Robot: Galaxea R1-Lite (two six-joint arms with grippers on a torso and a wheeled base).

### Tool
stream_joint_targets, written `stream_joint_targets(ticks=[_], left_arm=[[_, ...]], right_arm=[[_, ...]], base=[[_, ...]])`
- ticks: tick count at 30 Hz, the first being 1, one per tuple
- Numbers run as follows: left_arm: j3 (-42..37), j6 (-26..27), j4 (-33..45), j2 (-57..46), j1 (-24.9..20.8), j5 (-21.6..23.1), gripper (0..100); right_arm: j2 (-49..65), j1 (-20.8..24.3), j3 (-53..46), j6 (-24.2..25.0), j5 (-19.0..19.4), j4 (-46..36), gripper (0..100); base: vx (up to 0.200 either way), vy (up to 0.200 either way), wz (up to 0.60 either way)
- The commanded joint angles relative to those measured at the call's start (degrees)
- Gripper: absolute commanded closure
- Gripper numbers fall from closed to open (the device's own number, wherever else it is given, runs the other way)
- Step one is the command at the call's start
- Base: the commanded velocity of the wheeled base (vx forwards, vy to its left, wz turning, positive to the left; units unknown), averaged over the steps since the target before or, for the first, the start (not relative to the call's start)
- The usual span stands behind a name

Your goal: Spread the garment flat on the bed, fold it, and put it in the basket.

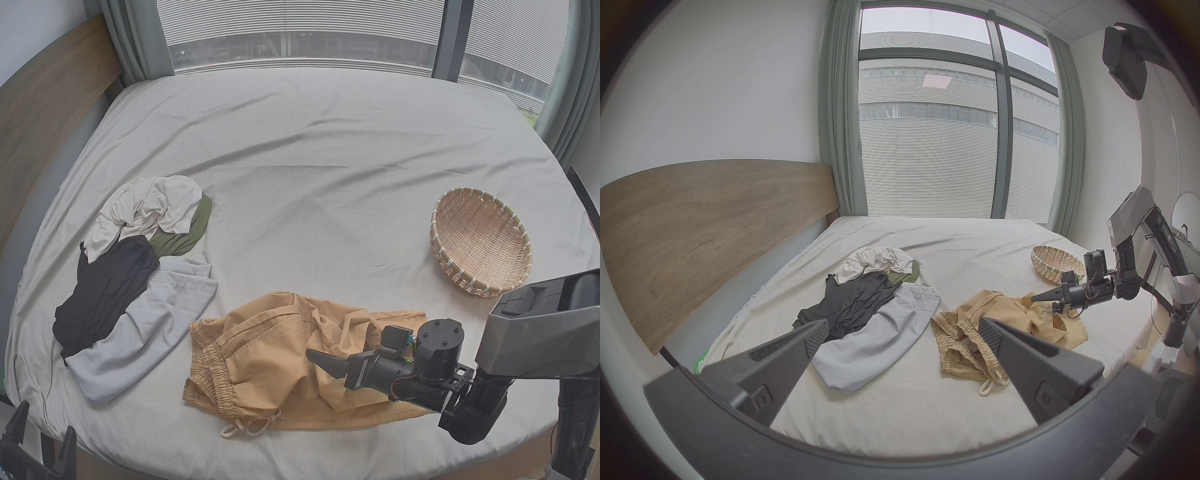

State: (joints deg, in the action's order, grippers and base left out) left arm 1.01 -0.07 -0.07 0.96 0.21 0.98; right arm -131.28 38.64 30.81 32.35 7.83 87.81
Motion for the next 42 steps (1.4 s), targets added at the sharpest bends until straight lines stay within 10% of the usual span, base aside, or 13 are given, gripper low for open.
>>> stream_joint_targets(ticks=[1,21,28,36,42], left_arm=[[-1.01,-0.01,-0.01,-0.88,-0.03,-0.01,0],[-1.01,-0.19,-0.81,-0.79,0.06,0.26,0],[16.48,-3.53,-8.8,10.9,-1.09,2.19,0],[13.49,-24.18,-8.63,26.72,-7.41,17.57,0],[13.05,-25.33,-17.68,43.42,-7.59,20.73,0]], right_arm=[[-1.79,0.03,1.1,-0.1,-0.97,0.26,100],[10.78,-1.73,-10.24,1.84,-1.76,0.35,100],[14.21,-5.69,-16.83,3.07,-1.5,0.35,100],[19.75,-11.22,-23.42,4.56,2.11,0.35,100],[22.3,-12.54,-22.72,8.16,5.45,0.35,100]], base=[[0.0,0.0,0.0],[0.0,0.0,0.0],[0.0,0.0,0.0],[0.0,0.0,0.0],[0.0,0.0,0.0]])
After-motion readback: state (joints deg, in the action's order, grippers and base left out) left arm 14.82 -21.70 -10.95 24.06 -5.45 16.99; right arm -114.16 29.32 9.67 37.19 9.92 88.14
